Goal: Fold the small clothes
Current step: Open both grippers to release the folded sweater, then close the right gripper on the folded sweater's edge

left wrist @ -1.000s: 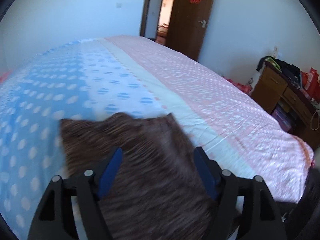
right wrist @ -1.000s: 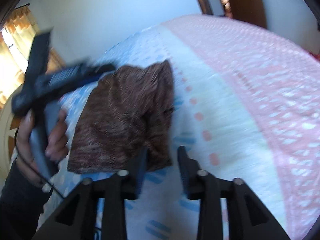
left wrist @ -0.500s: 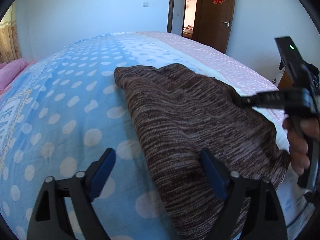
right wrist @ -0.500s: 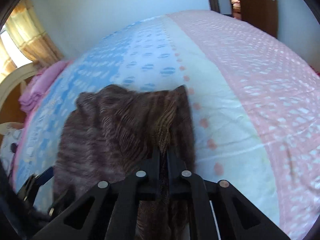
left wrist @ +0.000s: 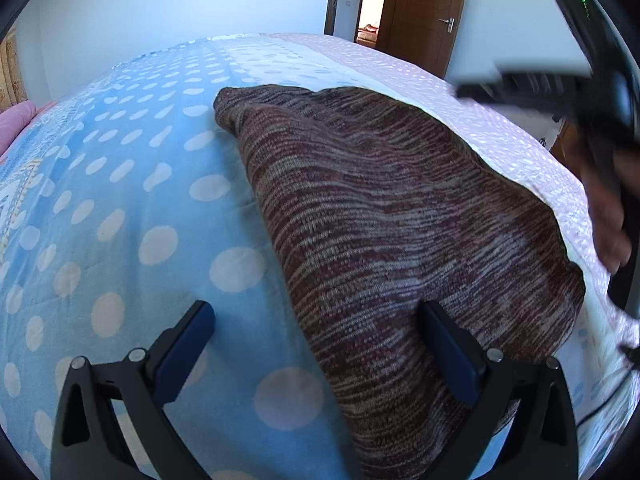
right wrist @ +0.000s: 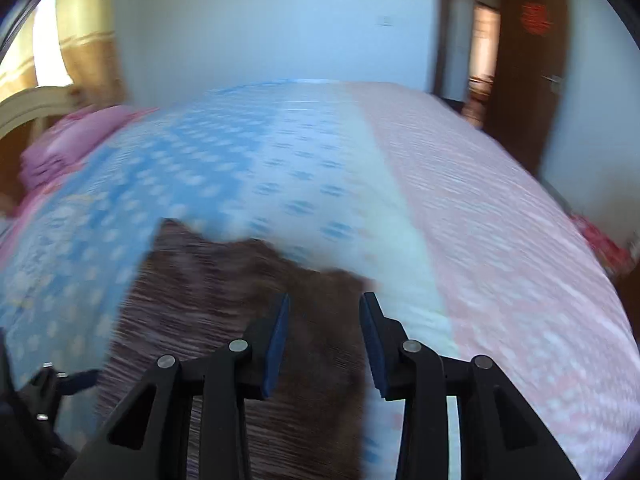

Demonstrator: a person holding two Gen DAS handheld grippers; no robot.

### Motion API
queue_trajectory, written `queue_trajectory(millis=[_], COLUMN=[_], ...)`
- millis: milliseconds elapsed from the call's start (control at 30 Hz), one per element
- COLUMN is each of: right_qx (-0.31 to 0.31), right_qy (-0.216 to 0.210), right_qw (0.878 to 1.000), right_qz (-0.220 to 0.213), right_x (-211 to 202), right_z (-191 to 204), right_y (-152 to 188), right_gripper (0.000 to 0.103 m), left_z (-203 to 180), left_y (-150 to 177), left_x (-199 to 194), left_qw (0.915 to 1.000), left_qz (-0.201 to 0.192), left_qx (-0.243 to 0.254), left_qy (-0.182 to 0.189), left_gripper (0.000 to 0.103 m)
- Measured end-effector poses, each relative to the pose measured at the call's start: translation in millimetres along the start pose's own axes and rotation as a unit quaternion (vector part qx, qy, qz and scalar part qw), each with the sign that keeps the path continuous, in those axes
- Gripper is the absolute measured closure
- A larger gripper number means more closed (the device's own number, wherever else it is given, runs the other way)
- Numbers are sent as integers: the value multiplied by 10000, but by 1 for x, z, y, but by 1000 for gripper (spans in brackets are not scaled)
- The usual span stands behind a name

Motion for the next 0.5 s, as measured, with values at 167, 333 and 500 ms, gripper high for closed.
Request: queue_trajectory(millis=[167, 333, 500], right_qx=[-124, -265, -247], right_qy=[-785, -170, -409], right_qw=[9916, 9897, 9954], right_qz=[1025, 1393, 829], right_x=[77, 138, 87], right_z=[55, 59, 58], right_y=[0, 0, -8], right_gripper=[75, 77, 77], left_z=[-8, -11, -3], left_y=[7, 9, 11], left_x=[-6, -9, -16], left_qw=[9999, 9999, 9998], left_qz=[18, 4, -64], left_qx=[95, 108, -169], left_qy=[-37, -59, 114], left_gripper=[0, 0, 0])
Point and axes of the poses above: each gripper's, at about its wrist camera, not at the fingertips, and x roughly the way its jaws point, z to its left, y to its underside, the point moved 4 cm from there along x, roughly the way its jaws point, and after that the axes turned 10 degrees about -z, right-handed, at the moved point
